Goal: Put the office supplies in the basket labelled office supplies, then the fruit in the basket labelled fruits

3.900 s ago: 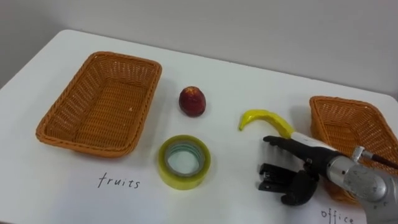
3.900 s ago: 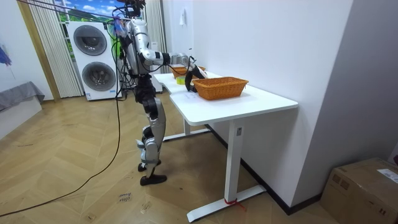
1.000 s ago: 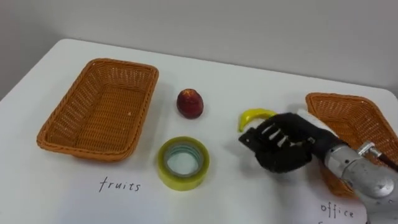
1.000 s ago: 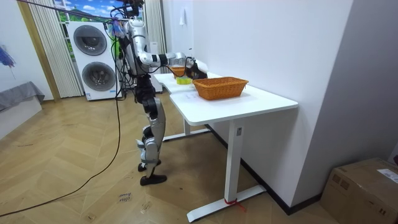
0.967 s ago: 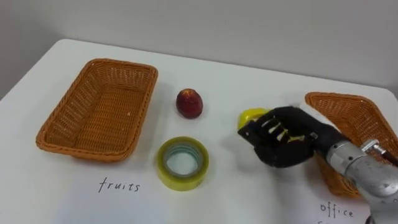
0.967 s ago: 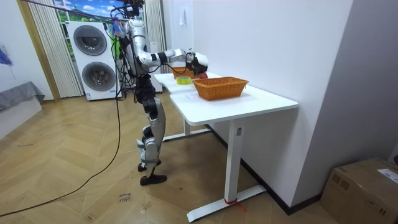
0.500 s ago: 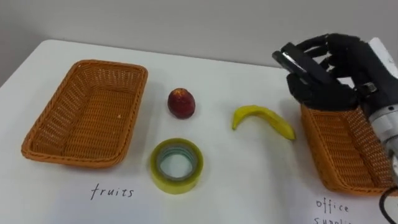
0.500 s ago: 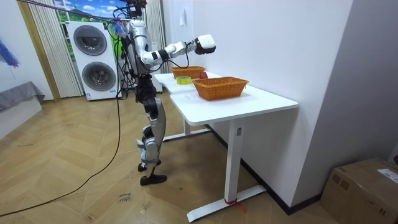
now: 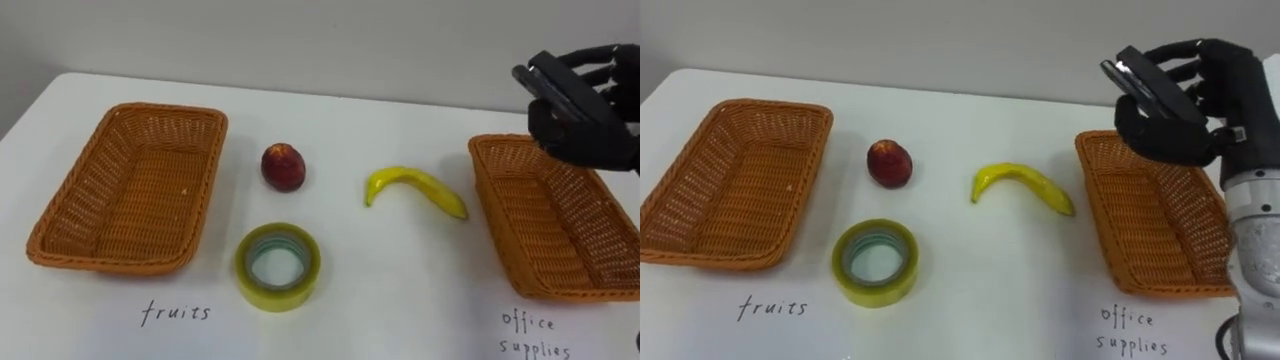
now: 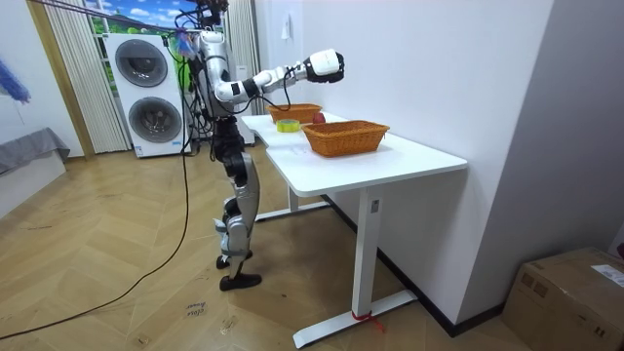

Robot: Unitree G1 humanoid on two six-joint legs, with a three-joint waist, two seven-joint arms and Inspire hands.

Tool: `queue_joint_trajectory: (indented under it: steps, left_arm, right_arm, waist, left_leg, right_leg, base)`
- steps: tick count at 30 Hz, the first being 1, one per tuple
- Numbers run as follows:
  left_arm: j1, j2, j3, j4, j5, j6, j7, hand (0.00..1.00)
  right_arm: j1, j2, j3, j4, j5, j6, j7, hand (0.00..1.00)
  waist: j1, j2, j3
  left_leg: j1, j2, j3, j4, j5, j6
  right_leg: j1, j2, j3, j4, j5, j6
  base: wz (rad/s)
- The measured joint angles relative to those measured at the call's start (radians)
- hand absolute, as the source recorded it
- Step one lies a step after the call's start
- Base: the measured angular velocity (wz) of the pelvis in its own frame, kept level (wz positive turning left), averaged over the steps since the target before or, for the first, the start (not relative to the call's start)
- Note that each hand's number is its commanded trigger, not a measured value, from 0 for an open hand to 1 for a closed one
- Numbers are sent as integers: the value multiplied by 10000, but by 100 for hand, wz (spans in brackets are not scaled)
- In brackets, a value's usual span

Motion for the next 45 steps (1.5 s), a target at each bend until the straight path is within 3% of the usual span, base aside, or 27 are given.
queue_joint_trajectory:
  steps: [7,24,30,34,36,38,45]
  left_arm:
    - [36,-35,170,-2,-1,0,-64,0]
    - [96,8,176,-76,-13,30,-39,0]
    - [97,126,158,-51,-14,167,-32,0]
    - [119,185,134,-42,-18,240,-29,0]
    - [115,194,135,-43,-15,244,-29,0]
    - [114,193,136,-43,-9,244,-29,0]
    - [110,267,106,-56,-31,245,-12,0]
  right_arm:
    - [42,-10,-30,266,31,-14,-131,100]
    - [621,-37,-241,1605,-35,94,-193,100]
    - [591,-81,-182,2317,-302,110,39,100]
    - [599,-82,-172,2706,-452,329,205,100]
    - [599,-82,-172,2722,-462,329,234,55]
    - [598,-82,-175,2726,-478,329,254,0]
    - [596,-93,-110,2731,-486,329,444,0]
  waist:
    - [-204,-42,5]
    - [-224,-27,-27]
    - [-199,-174,-29]
    - [-217,-237,-22]
    - [-222,-234,-19]
    - [-237,-211,-6]
    - [-231,-230,5]
  left_leg:
    - [92,0,34,-10,-1,2]
    - [60,-10,19,16,-13,5]
    - [70,-15,17,43,-12,7]
    - [70,-21,16,50,-12,8]
    - [69,-20,17,50,-13,8]
    - [67,-17,22,50,-13,8]
    - [23,-19,56,36,-15,11]
  right_leg:
    - [27,11,109,9,0,0]
    - [1,1,106,-51,-3,4]
    - [17,-8,114,-46,-4,6]
    - [17,-12,124,-40,-4,6]
    - [16,-11,126,-40,-3,6]
    - [13,-10,125,-40,-4,6]
    - [-6,-11,106,-40,-2,8]
  base:
    - [-3]
    - [0]
    - [0]
    - [0]
    - [0]
    - [0]
    - [0]
